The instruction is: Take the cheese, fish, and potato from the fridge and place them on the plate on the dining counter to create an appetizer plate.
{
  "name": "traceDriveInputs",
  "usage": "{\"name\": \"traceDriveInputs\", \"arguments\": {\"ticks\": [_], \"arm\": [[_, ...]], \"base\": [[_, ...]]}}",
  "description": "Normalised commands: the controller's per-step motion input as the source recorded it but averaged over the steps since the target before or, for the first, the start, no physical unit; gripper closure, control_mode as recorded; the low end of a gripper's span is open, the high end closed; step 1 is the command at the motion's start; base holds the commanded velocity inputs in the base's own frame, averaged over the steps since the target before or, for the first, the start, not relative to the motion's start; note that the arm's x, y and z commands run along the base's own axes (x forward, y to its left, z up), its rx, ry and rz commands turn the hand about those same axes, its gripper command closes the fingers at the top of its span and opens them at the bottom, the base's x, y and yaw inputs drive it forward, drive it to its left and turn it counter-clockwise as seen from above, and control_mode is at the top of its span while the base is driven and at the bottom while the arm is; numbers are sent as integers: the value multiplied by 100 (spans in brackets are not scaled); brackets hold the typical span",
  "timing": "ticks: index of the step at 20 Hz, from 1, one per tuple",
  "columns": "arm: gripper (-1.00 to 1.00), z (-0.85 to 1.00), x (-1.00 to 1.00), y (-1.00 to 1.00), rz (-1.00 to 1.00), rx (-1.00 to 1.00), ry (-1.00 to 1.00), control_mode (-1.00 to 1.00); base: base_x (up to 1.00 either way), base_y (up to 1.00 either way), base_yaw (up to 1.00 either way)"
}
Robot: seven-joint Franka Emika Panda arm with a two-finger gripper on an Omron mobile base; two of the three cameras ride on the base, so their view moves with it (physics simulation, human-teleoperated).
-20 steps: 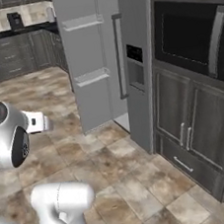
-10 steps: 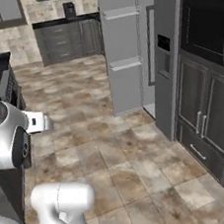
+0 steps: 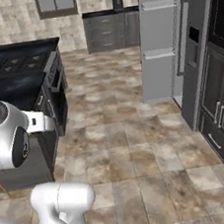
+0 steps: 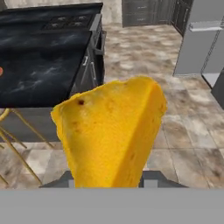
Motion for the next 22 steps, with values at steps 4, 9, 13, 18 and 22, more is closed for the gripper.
{"name": "traceDriveInputs", "arguments": {"ticks": [4, 9, 13, 18, 22], "arm": [[100, 0, 0, 0, 0, 0, 0, 100], [100, 0, 0, 0, 0, 0, 0, 100], [100, 0, 0, 0, 0, 0, 0, 100], [100, 0, 0, 0, 0, 0, 0, 100], [100, 0, 0, 0, 0, 0, 0, 100]], "base": [[-73, -1, 32], [-6, 63, 25], [39, 98, 18], [65, 100, 14], [66, 100, 12]]}}
